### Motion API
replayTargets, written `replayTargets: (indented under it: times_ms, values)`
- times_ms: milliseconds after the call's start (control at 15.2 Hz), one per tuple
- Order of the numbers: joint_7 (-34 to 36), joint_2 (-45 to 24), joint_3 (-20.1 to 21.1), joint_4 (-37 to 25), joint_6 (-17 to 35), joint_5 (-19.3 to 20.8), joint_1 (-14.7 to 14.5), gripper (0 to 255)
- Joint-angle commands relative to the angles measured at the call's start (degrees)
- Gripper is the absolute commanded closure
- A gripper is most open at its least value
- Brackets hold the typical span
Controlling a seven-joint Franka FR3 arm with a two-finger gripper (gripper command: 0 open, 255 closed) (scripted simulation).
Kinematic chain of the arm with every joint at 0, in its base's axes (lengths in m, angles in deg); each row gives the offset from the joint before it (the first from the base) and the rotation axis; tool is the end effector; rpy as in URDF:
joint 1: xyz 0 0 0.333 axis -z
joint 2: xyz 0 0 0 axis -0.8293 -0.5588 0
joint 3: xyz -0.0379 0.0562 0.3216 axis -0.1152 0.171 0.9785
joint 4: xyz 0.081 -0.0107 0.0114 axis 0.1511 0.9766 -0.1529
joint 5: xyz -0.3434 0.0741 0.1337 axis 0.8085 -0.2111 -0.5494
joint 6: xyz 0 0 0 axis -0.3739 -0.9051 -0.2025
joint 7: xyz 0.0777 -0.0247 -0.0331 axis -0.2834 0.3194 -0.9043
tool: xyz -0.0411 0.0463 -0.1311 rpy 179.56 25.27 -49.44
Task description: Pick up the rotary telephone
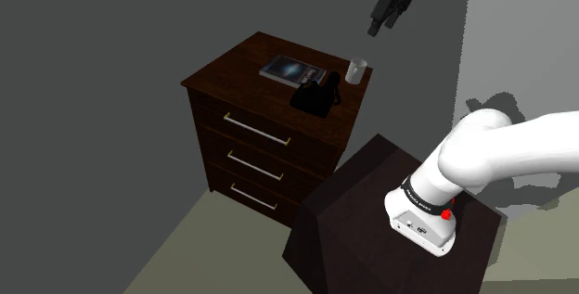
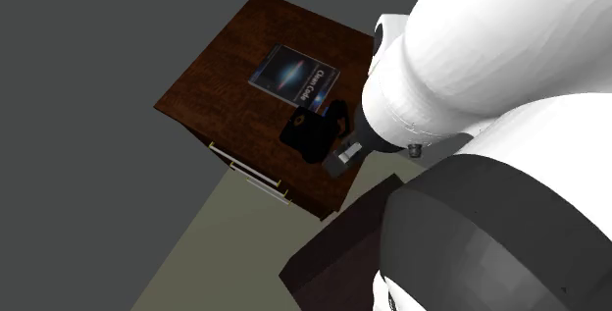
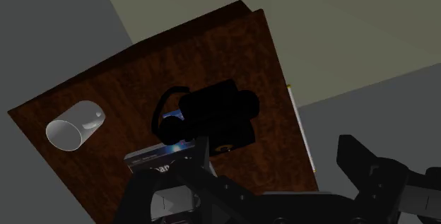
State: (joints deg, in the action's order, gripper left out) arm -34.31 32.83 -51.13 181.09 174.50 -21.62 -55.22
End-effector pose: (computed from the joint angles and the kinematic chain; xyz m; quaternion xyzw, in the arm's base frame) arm 0.2971 -0.0334 0.5865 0.9975 0.0164 0.0676 0.0105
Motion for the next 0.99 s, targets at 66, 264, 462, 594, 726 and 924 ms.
replayTargets:
  times_ms: [66, 264, 462, 594, 726, 924]
  values:
    - [2.6, -1.4, 0.6, 0.7, 1.5, -0.3, 0.7, 0]
    - [10.1, -5.9, 2.3, 2.2, 6.1, -1.3, 2.9, 0]
    - [17.5, -11.0, 3.8, 3.1, 10.5, -2.1, 5.0, 0]
    - [22.4, -14.6, 4.6, 3.4, 13.4, -2.5, 6.3, 0]
    - [27.2, -18.3, 5.3, 3.4, 16.1, -2.9, 7.6, 0]
    - [34.2, -24.0, 6.0, 3.1, 20.1, -3.4, 9.4, 0]
